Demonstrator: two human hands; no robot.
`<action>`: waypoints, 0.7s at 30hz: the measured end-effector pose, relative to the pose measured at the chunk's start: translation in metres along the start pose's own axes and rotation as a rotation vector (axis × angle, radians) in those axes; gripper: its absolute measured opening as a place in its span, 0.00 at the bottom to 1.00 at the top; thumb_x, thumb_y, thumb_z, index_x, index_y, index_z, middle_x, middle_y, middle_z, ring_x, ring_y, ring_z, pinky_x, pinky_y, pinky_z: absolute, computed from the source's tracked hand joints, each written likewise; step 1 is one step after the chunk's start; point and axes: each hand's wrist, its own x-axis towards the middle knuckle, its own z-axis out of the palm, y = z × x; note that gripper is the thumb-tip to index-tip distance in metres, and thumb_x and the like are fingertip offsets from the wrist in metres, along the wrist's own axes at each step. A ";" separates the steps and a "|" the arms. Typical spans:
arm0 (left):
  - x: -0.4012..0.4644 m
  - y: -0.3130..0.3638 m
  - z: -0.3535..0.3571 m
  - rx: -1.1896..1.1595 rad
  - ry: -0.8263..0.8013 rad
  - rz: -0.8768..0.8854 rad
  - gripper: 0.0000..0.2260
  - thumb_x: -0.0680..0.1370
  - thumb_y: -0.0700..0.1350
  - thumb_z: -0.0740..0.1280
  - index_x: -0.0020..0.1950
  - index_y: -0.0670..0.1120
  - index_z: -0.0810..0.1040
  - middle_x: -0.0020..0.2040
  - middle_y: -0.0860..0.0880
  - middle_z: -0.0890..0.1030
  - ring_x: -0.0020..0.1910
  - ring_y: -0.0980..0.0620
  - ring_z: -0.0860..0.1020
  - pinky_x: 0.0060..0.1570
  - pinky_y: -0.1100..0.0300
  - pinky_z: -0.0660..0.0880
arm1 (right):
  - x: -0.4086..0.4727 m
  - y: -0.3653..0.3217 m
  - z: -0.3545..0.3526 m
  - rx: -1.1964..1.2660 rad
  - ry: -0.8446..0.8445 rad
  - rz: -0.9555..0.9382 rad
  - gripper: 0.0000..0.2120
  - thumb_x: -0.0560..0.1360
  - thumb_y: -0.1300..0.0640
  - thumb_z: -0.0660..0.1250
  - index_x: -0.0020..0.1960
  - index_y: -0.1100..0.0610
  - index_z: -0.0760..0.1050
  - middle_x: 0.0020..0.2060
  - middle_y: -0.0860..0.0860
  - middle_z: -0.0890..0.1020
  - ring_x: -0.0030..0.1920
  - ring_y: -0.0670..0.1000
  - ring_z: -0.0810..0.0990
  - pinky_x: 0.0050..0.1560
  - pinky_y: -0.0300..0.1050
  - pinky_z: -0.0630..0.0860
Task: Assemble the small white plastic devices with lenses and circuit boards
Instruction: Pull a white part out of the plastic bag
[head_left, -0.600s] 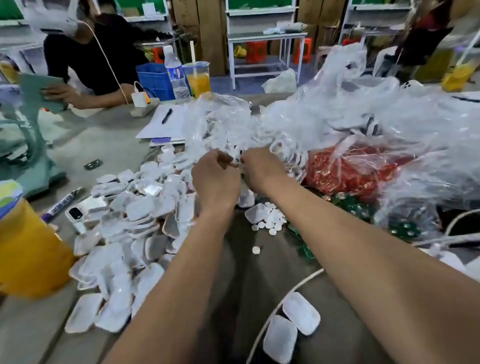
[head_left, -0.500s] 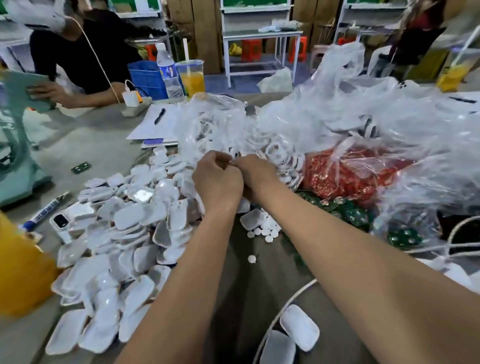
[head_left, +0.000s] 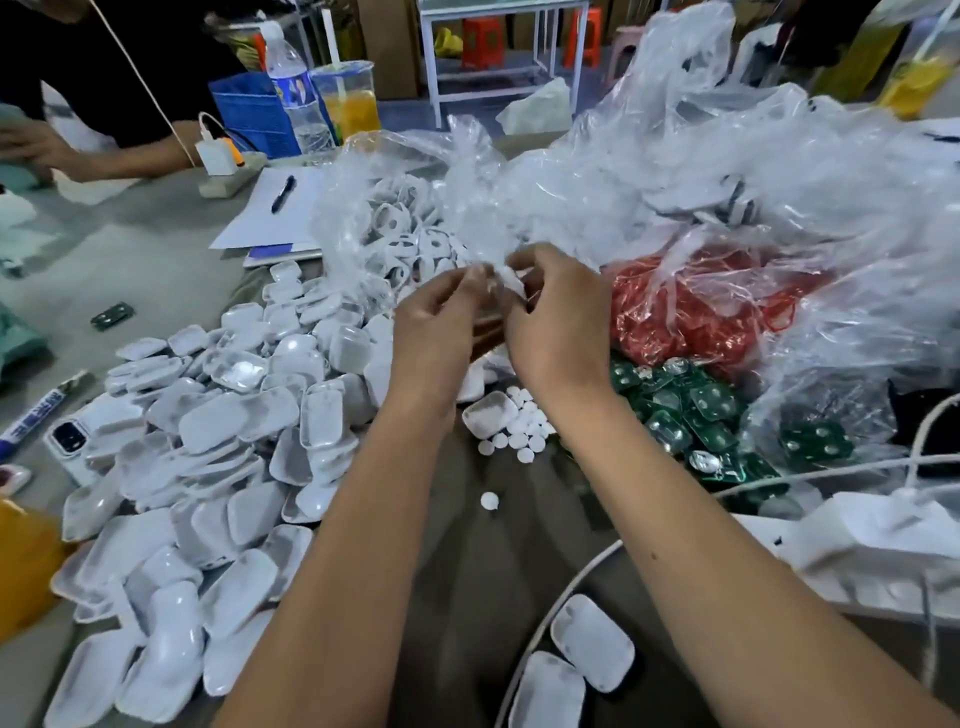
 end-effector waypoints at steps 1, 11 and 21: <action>-0.003 0.001 0.002 -0.060 -0.027 -0.039 0.07 0.83 0.45 0.67 0.54 0.45 0.84 0.41 0.50 0.87 0.39 0.52 0.86 0.39 0.62 0.80 | -0.004 -0.001 -0.006 -0.022 0.008 -0.017 0.07 0.77 0.60 0.75 0.54 0.59 0.81 0.44 0.53 0.85 0.44 0.52 0.83 0.46 0.48 0.79; -0.031 -0.003 0.044 -0.288 -0.149 -0.042 0.06 0.82 0.35 0.66 0.57 0.40 0.80 0.40 0.48 0.86 0.37 0.52 0.85 0.37 0.59 0.81 | 0.009 -0.034 -0.114 -0.289 -0.491 -0.037 0.20 0.74 0.55 0.77 0.64 0.56 0.81 0.54 0.52 0.84 0.47 0.51 0.83 0.49 0.41 0.80; -0.061 -0.008 0.110 0.041 -0.273 -0.013 0.10 0.84 0.36 0.63 0.47 0.44 0.81 0.34 0.49 0.84 0.29 0.50 0.84 0.26 0.65 0.76 | 0.065 0.015 -0.222 -0.886 -0.973 0.308 0.04 0.77 0.61 0.76 0.47 0.63 0.86 0.34 0.55 0.87 0.37 0.54 0.89 0.44 0.55 0.87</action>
